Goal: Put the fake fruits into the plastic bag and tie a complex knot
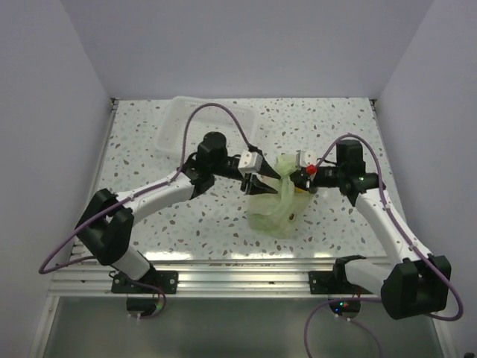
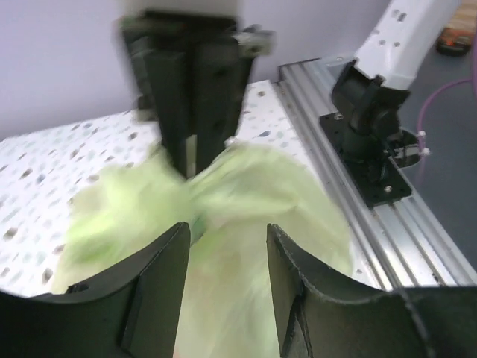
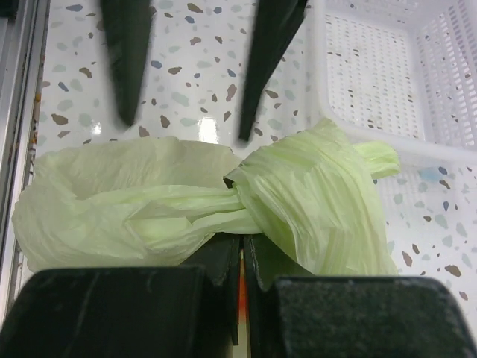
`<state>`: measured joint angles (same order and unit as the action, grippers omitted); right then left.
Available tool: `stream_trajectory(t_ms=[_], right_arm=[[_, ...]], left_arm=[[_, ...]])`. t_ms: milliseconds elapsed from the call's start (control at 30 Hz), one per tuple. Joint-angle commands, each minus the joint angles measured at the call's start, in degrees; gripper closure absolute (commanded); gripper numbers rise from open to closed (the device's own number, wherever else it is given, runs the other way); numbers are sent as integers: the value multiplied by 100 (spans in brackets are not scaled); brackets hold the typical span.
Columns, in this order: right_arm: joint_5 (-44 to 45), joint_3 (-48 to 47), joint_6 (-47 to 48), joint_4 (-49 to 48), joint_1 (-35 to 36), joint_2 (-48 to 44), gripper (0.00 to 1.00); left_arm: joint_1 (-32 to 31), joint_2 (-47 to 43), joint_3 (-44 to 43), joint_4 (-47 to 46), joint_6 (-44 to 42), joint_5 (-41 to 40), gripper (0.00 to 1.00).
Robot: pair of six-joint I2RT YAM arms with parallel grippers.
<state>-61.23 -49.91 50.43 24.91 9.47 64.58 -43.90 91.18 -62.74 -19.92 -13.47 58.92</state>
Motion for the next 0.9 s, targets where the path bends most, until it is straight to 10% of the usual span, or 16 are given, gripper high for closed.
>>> stream_trajectory(t_ms=[0, 467, 867], right_arm=[[-214, -1, 836, 427, 28, -174, 100], [-240, -203, 1786, 1157, 37, -94, 100], [-310, -458, 2251, 1578, 37, -6, 100]], left_arm=[[934, -609, 639, -1951, 1844, 331, 49], [1569, 1217, -1475, -1814, 2086, 1112, 46], [1138, 1464, -1952, 225, -216, 1720, 43]])
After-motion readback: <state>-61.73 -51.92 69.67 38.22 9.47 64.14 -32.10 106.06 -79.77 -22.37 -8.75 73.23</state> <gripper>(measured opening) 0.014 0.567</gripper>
